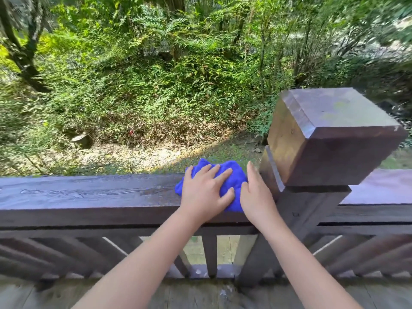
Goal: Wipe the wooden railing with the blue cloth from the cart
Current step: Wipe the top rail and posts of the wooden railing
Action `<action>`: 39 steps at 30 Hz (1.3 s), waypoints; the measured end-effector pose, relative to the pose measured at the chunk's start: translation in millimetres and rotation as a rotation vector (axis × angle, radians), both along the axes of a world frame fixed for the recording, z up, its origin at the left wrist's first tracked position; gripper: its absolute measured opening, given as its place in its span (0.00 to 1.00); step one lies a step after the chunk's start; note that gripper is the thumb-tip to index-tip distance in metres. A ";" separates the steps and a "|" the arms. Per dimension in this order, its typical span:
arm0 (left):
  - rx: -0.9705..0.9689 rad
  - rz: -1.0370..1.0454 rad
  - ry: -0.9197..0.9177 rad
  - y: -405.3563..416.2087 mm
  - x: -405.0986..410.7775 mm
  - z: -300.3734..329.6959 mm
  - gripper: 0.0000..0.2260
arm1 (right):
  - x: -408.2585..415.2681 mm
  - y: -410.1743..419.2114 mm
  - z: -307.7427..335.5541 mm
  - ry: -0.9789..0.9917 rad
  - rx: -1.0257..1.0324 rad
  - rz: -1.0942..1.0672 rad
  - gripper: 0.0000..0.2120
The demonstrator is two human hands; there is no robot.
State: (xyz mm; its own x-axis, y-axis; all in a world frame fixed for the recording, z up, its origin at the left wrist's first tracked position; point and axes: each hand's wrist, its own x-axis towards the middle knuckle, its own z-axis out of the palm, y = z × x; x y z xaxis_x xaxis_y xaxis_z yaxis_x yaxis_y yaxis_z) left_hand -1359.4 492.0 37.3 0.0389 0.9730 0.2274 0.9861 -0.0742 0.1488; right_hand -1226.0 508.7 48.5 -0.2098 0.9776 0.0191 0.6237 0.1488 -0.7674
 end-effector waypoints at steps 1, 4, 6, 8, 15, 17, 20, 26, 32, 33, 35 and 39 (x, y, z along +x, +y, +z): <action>0.021 0.022 0.000 -4.4 -12.5 -1.3 0.27 | -2.8 -0.3 -4.8 -0.166 0.051 0.030 0.23; 0.055 0.089 0.010 -18.9 -49.0 -3.9 0.26 | -11.3 -7.7 -17.5 -0.499 0.204 0.020 0.27; 0.052 0.133 0.010 -29.8 -73.7 -5.1 0.26 | -14.3 -12.2 -22.6 -0.581 0.280 0.001 0.31; 0.046 0.174 0.001 -41.6 -100.2 -5.2 0.26 | -14.9 -11.7 -24.6 -0.606 0.302 0.009 0.33; 0.044 0.353 0.000 -87.4 -202.1 0.6 0.28 | -38.5 -11.6 -22.8 -0.700 0.235 0.093 0.34; 0.037 0.421 -0.011 -91.6 -211.4 1.9 0.29 | -58.1 -10.3 -21.7 -0.675 0.253 0.170 0.33; 0.017 0.520 -0.025 -86.9 -199.3 2.1 0.30 | -80.1 -9.7 -21.1 -0.668 0.281 0.231 0.32; -0.096 0.259 0.040 -51.1 -126.3 3.4 0.29 | -97.0 -4.1 -19.8 -0.695 0.341 0.308 0.28; 0.081 0.169 0.028 -81.4 -194.9 -0.3 0.26 | -138.9 -18.7 -20.0 -0.717 0.350 0.339 0.30; 0.092 0.189 0.020 -87.7 -216.9 -0.1 0.25 | -151.1 -21.9 -19.8 -0.720 0.347 0.353 0.30; 0.106 0.235 0.006 -100.5 -265.8 -0.7 0.24 | -179.8 -27.3 -19.1 -0.708 0.335 0.389 0.31; 0.164 0.315 0.012 -133.5 -375.5 -9.4 0.22 | -254.2 -41.8 -18.1 -0.681 0.344 0.440 0.31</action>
